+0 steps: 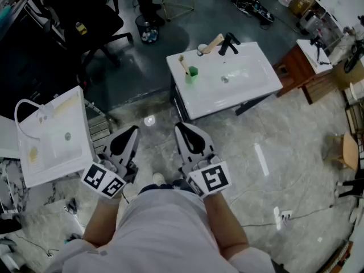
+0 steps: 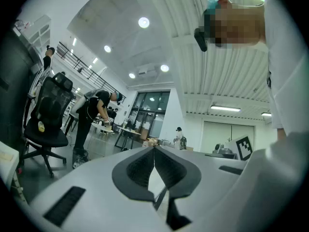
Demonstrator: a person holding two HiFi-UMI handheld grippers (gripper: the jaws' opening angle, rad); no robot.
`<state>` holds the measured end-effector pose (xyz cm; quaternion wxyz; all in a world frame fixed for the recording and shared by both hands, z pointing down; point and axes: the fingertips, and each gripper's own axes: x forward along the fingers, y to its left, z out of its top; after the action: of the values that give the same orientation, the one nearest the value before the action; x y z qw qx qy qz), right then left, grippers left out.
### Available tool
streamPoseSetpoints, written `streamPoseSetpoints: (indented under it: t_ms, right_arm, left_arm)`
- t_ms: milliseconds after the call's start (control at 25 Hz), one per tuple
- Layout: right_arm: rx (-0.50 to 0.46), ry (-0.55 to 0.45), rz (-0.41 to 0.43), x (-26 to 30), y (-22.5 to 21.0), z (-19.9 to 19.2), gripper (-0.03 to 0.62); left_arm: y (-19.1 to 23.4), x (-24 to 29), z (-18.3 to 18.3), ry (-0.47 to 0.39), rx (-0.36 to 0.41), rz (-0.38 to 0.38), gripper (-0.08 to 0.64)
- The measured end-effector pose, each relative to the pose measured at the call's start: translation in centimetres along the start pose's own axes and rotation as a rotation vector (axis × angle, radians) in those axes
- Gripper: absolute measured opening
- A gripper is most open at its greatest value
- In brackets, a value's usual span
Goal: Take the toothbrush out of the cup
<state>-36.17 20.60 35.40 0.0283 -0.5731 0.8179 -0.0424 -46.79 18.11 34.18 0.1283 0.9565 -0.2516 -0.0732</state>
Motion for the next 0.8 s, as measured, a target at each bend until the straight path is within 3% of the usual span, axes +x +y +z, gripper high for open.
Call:
streamPoseSetpoints:
  t_ms: [800]
  right_arm:
    - [-0.026,-0.016,-0.068,-0.7,0.6,-0.4,0.031]
  left_arm:
    - [-0.3,-0.2,-1.0,0.008,0.009,-0.065,0.018]
